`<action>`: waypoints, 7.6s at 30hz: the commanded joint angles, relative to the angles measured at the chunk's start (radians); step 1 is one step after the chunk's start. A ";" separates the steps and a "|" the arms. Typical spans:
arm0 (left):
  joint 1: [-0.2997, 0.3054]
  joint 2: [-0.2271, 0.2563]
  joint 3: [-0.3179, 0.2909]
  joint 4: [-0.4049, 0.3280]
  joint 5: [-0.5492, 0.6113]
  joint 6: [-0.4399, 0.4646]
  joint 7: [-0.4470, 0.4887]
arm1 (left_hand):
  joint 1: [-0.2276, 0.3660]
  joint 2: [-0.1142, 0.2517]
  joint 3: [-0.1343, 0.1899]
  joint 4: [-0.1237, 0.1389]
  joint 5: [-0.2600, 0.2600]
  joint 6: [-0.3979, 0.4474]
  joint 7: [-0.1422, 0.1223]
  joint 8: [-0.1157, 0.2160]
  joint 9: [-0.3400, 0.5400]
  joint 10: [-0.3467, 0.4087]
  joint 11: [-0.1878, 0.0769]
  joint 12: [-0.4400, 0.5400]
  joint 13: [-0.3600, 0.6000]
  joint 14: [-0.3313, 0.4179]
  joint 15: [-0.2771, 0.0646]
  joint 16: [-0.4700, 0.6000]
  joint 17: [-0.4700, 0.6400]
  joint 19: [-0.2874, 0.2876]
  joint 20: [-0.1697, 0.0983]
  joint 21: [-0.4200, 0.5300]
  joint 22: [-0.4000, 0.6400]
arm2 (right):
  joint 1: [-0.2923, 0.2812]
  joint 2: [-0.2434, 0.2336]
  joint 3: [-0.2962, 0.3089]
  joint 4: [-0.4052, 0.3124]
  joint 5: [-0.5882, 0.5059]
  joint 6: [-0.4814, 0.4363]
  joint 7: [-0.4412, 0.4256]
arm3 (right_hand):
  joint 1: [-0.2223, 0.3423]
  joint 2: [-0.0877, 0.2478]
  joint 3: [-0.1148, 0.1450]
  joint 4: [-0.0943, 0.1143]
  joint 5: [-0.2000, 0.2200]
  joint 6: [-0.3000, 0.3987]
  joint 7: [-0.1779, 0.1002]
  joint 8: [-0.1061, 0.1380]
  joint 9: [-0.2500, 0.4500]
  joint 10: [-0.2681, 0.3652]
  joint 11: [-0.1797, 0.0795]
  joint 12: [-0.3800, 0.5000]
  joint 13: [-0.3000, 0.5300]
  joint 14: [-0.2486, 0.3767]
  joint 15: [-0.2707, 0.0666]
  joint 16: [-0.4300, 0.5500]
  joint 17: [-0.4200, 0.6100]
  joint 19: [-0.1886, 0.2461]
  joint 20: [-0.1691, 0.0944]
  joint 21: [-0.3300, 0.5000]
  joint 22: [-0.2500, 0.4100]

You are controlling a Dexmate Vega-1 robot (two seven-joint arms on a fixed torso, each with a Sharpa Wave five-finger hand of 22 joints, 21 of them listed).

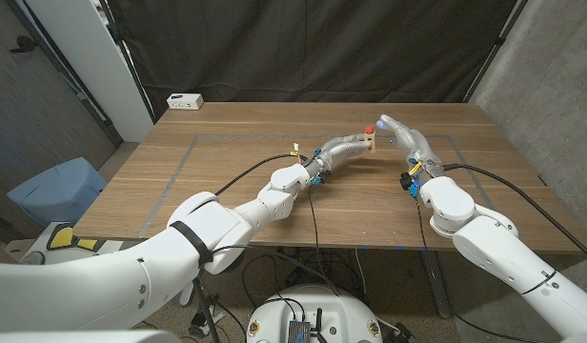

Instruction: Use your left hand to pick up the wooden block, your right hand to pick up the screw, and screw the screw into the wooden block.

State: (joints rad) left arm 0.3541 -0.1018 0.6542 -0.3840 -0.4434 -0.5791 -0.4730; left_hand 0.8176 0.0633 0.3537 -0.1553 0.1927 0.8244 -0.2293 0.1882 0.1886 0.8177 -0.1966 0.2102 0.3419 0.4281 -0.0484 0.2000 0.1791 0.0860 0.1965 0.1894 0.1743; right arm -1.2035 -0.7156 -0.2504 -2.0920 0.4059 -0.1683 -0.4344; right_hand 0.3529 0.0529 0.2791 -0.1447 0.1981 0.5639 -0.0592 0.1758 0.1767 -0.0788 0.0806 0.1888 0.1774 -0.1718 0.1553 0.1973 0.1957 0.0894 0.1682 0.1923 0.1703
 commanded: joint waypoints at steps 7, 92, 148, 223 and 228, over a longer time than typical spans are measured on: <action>0.012 0.009 0.001 -0.017 0.001 -0.021 -0.002 | -0.005 0.001 0.006 0.004 0.008 0.027 0.006 0.008 0.004 0.006 -0.005 0.006 0.002 0.003 -0.030 0.003 0.002 -0.004 0.009 0.006 0.004 | 0.046 0.001 -0.033 0.038 0.016 0.001 0.026 | -0.014 0.000 0.002 0.000 0.000 -0.007 0.002 -0.001 0.000 -0.011 0.002 -0.003 0.003 -0.009 0.003 0.004 0.002 -0.003 0.004 -0.001 0.001; 0.013 0.000 -0.004 -0.001 -0.008 -0.001 -0.002 | -0.007 0.001 0.008 0.003 0.007 0.027 0.006 0.007 0.004 0.008 -0.006 0.007 0.003 0.004 -0.028 0.003 0.001 -0.004 0.009 0.007 0.004 | -0.034 -0.053 -0.040 -0.082 0.004 -0.061 -0.002 | -0.016 0.004 0.004 0.000 -0.002 0.004 0.000 0.008 0.000 -0.010 0.002 0.000 0.003 -0.009 0.004 0.004 0.001 -0.005 0.007 -0.002 0.001; 0.017 0.005 -0.002 -0.012 -0.005 -0.015 -0.019 | -0.008 -0.001 0.006 0.003 0.008 0.030 0.006 0.008 0.004 0.008 -0.007 0.006 0.002 0.004 -0.030 0.003 0.001 -0.004 0.009 0.007 0.004 | -0.011 -0.043 0.006 -0.032 0.009 -0.049 0.001 | -0.017 0.002 0.004 -0.001 -0.002 0.008 0.003 0.006 0.000 -0.006 0.002 0.001 0.003 -0.007 0.005 0.005 0.001 -0.002 0.009 -0.001 0.001; -0.025 -0.008 -0.003 0.023 -0.004 0.091 0.018 | -0.017 0.001 0.013 0.004 0.008 0.030 0.006 0.007 0.004 0.008 -0.003 0.006 0.002 0.004 -0.028 0.002 0.001 -0.005 0.009 0.007 0.004 | 0.103 -0.033 -0.083 0.031 0.029 -0.080 0.042 | -0.076 -0.012 -0.023 0.024 -0.022 0.014 0.011 0.009 0.001 -0.010 0.008 0.001 0.003 -0.014 0.005 0.007 0.007 -0.013 0.013 -0.003 0.002; -0.026 -0.009 -0.002 0.024 -0.004 0.098 0.021 | -0.017 0.000 0.013 0.004 0.008 0.031 0.006 0.007 0.004 0.010 -0.006 0.006 0.003 0.004 -0.027 0.002 0.001 -0.005 0.008 0.007 0.004 | 0.099 -0.036 -0.082 0.026 0.030 -0.086 0.037 | -0.078 -0.011 -0.023 0.024 -0.022 0.015 0.009 0.010 0.001 -0.010 0.005 0.001 0.003 -0.014 0.005 0.007 0.007 -0.012 0.013 -0.003 0.002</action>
State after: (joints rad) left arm 0.3334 -0.1079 0.6511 -0.3633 -0.4475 -0.5011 -0.4595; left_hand 0.8019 0.0554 0.3622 -0.1546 0.1955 0.8297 -0.2346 0.1882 0.1887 0.8228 -0.2019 0.2083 0.3427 0.4281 -0.0484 0.2000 0.1766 0.0824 0.2001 0.1894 0.1743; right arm -1.1014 -0.7469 -0.3311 -2.0563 0.4328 -0.2407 -0.3898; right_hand 0.2816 0.0450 0.2582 -0.1238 0.1772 0.5734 -0.0499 0.1841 0.1761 -0.0841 0.0859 0.1887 0.1792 -0.1717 0.1553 0.1972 0.1979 0.0822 0.1751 0.1884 0.1697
